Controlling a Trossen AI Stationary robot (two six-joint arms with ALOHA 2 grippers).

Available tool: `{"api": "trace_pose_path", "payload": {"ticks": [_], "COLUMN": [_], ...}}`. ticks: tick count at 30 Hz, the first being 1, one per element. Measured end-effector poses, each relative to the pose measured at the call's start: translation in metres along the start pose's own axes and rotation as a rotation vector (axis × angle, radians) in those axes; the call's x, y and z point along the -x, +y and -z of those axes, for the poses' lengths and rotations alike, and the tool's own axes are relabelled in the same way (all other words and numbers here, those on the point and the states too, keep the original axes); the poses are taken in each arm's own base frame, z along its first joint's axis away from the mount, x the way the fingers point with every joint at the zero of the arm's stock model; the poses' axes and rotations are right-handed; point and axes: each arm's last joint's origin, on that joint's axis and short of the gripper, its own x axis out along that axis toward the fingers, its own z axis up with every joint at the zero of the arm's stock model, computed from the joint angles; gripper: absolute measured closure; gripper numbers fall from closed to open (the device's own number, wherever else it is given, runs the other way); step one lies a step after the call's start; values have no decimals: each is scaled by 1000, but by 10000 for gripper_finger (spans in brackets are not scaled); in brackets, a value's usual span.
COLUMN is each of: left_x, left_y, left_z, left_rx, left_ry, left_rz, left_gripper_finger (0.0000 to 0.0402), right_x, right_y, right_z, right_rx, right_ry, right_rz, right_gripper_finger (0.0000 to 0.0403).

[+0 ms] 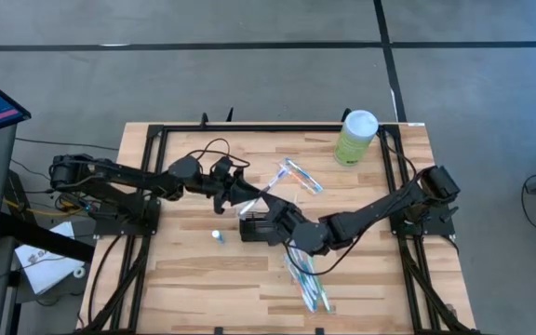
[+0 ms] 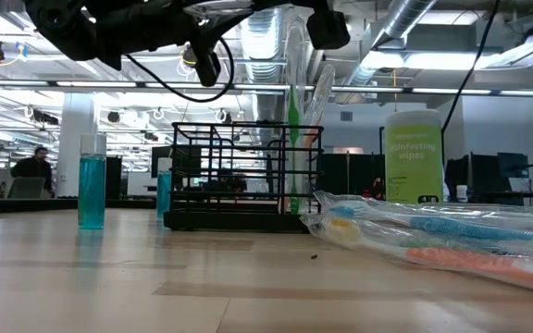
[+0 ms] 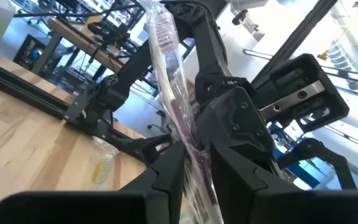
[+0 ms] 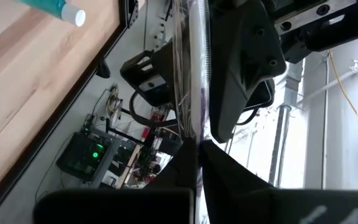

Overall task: Pick & Place toothbrushing station
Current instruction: Put the purple toothbrush into the mesh

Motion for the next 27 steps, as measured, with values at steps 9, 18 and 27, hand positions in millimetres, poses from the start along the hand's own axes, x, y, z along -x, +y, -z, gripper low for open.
{"api": "trace_pose_path", "payload": {"ticks": [9,18,27], "left_x": [-1,-1,0], "left_y": [-1,-1,0], "left_z": [2,4,5], "left_rx": [3,-3,-56], "left_ry": [14,35,41], "left_rz": [7,-4,-16], "left_gripper_finger": [321,343,392], "right_x": [-1,-2,-5], "right_y": [0,1,2], "right_z": [0,1,2], "right_rx": [1,8,16], "right_ry": [1,4,13], "right_rz": [-2,-5,-11], "right_gripper_finger": [403,403,396]}}
